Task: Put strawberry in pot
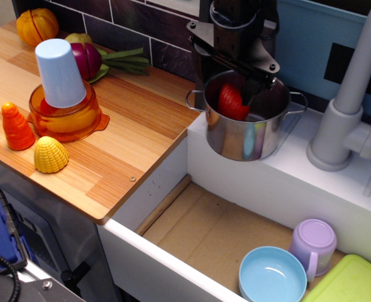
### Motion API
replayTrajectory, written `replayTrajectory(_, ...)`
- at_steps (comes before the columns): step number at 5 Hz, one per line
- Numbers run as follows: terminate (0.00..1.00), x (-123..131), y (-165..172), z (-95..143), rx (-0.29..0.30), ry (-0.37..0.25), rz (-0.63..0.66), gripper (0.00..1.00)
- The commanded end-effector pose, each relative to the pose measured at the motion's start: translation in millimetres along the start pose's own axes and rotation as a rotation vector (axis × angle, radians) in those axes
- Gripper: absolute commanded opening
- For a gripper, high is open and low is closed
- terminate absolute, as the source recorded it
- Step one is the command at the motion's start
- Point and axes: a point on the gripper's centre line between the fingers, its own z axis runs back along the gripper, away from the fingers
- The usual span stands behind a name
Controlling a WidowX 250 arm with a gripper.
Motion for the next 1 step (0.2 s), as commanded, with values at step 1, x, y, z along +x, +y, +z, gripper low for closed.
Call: replayTrajectory(1,1.00,9.9,1.0,12.2,0.001,-0.051,0.000,1.00)
